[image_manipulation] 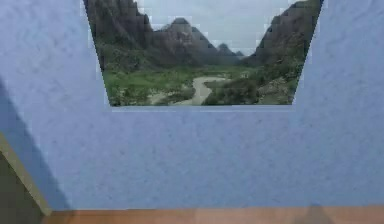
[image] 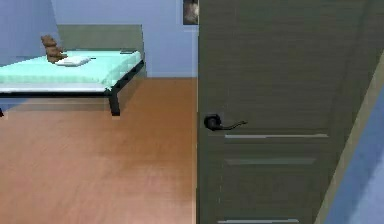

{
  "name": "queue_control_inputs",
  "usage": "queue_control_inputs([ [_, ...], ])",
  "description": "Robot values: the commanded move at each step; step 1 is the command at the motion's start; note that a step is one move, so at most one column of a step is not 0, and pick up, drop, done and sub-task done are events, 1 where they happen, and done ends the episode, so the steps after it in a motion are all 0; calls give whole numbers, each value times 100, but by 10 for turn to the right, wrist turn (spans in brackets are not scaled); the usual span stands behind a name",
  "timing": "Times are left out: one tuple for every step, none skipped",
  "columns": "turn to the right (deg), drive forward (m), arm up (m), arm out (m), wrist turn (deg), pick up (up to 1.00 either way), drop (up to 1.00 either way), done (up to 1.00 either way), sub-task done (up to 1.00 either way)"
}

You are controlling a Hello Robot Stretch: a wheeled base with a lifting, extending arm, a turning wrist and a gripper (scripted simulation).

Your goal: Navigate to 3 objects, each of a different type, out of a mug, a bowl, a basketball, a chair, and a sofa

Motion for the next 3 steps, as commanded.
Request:
queue_control_inputs([
  [-420, 0, 0, 0, 0, 0, 0, 0, 0],
  [0, 60, 0, 0, 0, 0, 0, 0, 0],
  [-450, 0, 0, 0, 0, 0, 0, 0, 0],
])
